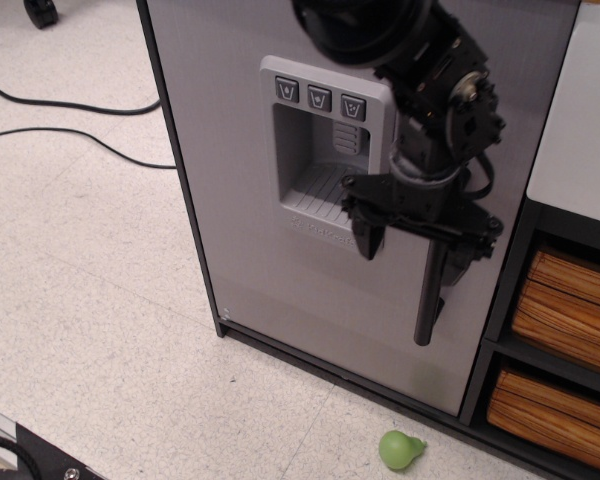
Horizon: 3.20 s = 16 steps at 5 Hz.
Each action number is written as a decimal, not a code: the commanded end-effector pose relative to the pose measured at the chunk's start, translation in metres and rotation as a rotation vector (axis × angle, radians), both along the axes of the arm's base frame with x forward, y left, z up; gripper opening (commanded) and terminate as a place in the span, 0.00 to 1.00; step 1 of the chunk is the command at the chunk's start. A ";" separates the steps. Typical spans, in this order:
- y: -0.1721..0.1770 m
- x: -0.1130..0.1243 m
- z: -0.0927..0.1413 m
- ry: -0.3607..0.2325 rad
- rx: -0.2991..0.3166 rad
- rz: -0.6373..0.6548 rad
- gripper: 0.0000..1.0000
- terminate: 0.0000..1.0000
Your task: Open fridge
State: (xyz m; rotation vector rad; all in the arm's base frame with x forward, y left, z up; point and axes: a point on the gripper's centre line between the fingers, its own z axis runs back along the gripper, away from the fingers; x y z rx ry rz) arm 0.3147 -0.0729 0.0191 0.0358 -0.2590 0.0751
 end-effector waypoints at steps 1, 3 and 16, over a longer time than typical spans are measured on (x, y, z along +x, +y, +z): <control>-0.009 0.032 0.026 -0.106 0.006 -0.042 1.00 0.00; -0.011 0.044 0.036 -0.156 0.021 -0.055 1.00 0.00; -0.014 -0.090 -0.027 0.138 0.088 -0.335 1.00 0.00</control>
